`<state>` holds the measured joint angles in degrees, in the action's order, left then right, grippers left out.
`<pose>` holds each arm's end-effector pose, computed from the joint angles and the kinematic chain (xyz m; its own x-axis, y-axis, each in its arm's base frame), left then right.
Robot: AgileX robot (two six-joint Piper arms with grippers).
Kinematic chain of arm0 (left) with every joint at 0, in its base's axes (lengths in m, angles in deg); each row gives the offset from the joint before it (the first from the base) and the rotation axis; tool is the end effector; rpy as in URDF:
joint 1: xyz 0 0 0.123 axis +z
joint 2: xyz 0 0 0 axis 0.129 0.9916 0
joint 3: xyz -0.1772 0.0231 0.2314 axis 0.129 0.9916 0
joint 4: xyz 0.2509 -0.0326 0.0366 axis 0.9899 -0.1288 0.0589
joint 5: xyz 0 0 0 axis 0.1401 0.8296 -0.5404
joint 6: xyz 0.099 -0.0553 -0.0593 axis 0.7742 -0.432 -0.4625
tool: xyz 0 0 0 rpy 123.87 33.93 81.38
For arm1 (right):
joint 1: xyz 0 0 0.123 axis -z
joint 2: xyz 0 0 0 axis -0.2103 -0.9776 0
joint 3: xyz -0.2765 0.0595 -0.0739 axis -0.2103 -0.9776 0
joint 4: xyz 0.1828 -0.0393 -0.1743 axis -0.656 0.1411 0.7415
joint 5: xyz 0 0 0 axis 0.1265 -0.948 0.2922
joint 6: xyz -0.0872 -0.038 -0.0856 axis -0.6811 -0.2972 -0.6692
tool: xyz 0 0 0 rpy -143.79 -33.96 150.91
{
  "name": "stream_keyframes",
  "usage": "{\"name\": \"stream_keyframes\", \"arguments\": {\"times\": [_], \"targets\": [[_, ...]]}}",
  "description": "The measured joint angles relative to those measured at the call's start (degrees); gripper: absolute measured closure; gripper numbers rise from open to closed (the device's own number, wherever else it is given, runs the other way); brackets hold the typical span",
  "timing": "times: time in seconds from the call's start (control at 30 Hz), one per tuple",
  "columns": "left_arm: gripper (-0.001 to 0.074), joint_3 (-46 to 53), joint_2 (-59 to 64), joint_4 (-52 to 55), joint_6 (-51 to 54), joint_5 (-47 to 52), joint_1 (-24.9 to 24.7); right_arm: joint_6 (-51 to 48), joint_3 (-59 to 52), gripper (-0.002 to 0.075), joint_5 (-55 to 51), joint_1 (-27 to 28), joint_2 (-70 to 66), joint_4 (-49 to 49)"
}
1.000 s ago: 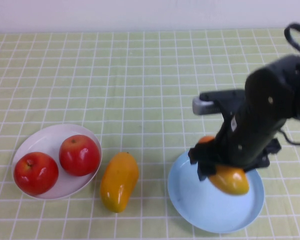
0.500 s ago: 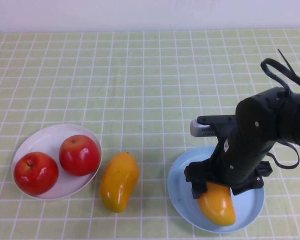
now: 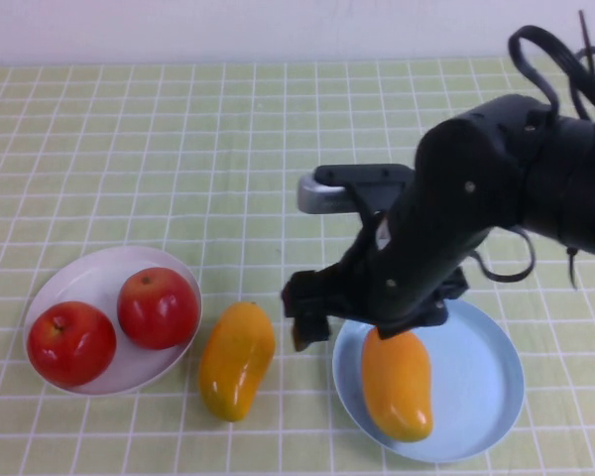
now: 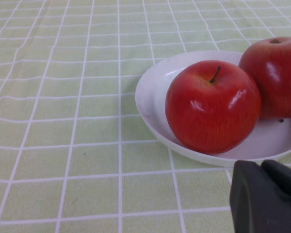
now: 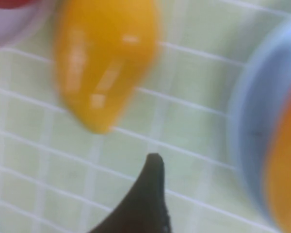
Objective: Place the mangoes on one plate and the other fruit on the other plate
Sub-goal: Put another type of fruit in the right plate
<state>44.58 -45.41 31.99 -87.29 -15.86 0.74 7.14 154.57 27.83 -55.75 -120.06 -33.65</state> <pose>0.0837 -0.0103 0.1603 -0.2941 0.0435 -0.9548 0.1235 0.9923 0.0072 0.2606 0.2685 0.2476 -0.9438 -0.2228 -0.2443 -0.2854 0.9220 0.2618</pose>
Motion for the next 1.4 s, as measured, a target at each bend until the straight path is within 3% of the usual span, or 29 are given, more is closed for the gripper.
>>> {"name": "stream_keyframes", "arguments": {"times": [0.23, 0.63, 1.07, 1.2, 1.3, 1.4], "targets": [[0.0735, 0.0, 0.0, 0.1, 0.0, 0.0, 0.0, 0.2, 7.0, 0.0034, 3.1, -5.2, -8.7, -5.7], [0.0735, 0.0, 0.0, 0.1, 0.0, 0.0, 0.0, 1.7, 17.6, 0.0034, 4.2, -5.3, -20.3, -5.5], [0.0735, 0.0, 0.0, 0.1, 0.0, 0.0, 0.0, 1.6, 18.7, 0.0036, 4.4, -5.3, -24.2, -2.4], [0.0735, 0.0, 0.0, 0.1, 0.0, 0.0, 0.0, 0.7, 18.7, 0.0087, 4.4, -5.3, -24.8, -1.8], [0.0735, 0.0, 0.0, 0.1, 0.0, 0.0, 0.0, 0.4, 18.7, 0.0179, 4.4, -5.3, -25.0, -1.5], [0.0735, 0.0, 0.0, 0.1, 0.0, 0.0, 0.0, 0.3, 18.7, 0.0176, 4.4, -5.3, -25.0, -0.6]]}}
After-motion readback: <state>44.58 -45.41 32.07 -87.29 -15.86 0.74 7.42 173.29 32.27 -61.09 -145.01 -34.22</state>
